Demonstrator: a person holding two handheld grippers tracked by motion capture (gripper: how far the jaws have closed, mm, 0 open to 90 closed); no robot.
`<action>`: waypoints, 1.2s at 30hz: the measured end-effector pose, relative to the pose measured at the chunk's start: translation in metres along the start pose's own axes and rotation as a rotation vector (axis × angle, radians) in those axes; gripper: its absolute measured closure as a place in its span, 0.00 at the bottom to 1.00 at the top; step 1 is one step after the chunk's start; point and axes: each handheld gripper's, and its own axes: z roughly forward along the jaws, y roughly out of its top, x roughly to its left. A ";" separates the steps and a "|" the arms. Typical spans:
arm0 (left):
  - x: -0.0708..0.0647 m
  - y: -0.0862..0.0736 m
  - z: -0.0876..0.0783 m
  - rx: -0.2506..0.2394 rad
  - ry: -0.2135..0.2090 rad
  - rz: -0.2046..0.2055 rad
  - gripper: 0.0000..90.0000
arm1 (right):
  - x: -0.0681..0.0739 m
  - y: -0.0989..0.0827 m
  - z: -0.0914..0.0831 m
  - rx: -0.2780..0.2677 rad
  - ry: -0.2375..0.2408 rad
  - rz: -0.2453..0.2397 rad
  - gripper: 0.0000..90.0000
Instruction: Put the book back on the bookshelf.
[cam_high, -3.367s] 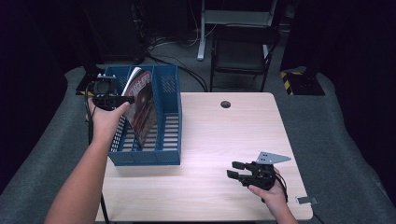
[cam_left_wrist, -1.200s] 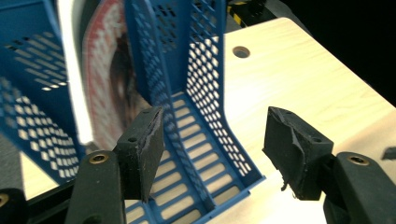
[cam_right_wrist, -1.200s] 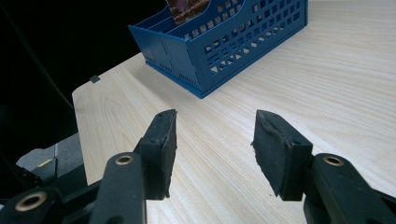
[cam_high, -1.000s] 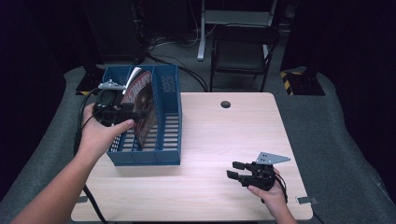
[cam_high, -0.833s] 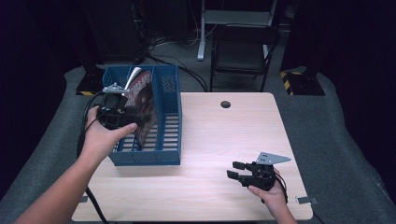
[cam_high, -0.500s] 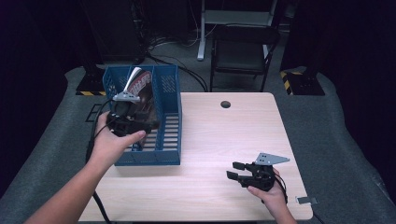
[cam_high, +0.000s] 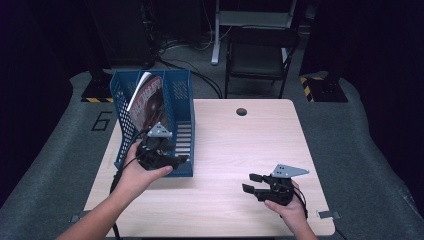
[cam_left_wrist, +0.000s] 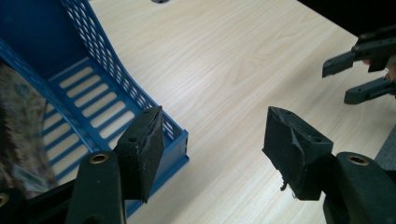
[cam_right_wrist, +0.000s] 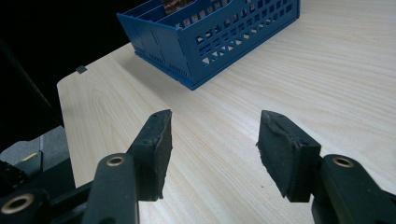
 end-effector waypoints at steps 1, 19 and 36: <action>-0.001 -0.006 0.006 0.008 -0.008 -0.004 0.42 | 0.000 0.000 0.000 -0.001 0.000 -0.001 0.49; -0.011 -0.062 0.039 0.036 -0.041 -0.064 0.42 | 0.001 -0.001 0.002 0.009 0.000 -0.003 0.48; -0.008 -0.109 0.056 0.020 -0.025 -0.144 0.42 | 0.001 -0.002 0.002 0.019 -0.008 -0.013 0.48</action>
